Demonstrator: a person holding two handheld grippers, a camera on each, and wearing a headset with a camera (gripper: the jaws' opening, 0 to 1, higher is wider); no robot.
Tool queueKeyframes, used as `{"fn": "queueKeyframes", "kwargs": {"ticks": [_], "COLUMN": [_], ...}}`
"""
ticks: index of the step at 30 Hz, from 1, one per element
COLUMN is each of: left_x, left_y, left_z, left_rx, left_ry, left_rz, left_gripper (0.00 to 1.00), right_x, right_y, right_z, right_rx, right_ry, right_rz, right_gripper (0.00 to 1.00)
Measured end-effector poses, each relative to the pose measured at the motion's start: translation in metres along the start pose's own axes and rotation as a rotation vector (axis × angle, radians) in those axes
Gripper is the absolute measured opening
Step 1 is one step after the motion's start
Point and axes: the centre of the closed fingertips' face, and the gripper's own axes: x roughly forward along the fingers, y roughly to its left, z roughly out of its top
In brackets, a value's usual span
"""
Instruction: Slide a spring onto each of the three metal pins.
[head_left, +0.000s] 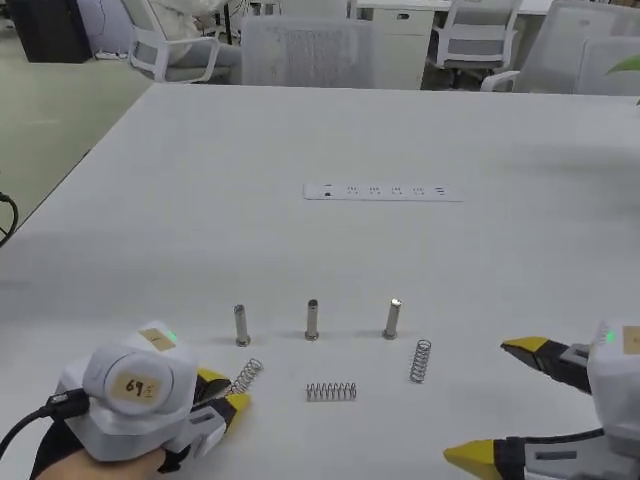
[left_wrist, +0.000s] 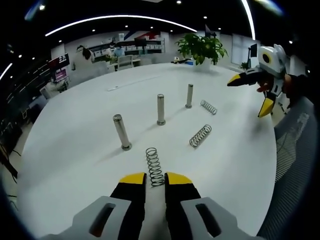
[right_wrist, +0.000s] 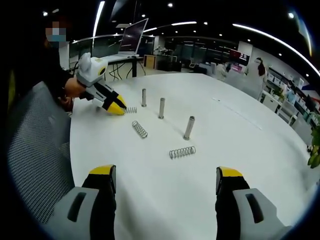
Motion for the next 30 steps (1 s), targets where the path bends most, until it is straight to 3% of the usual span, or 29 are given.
{"fn": "queueKeyframes", "kwargs": {"ticks": [11, 21, 30], "left_x": [-0.001, -0.014, -0.030], "left_y": [-0.002, -0.003, -0.009], "left_z": [0.001, 0.010, 0.023], "left_rx": [0.010, 0.012, 0.027], "left_ry": [0.002, -0.034, -0.082], "left_rz": [-0.021, -0.051, -0.080], "left_gripper": [0.03, 0.03, 0.03], "right_x": [-0.001, -0.008, -0.014], "right_y": [0.001, -0.001, 0.006], "right_z": [0.004, 0.017, 0.031], "right_rx": [-0.009, -0.024, -0.056], "right_ry": [-0.008, -0.034, -0.045], "right_rz": [-0.002, -0.016, -0.001], "right_gripper": [0.81, 0.80, 0.72]}}
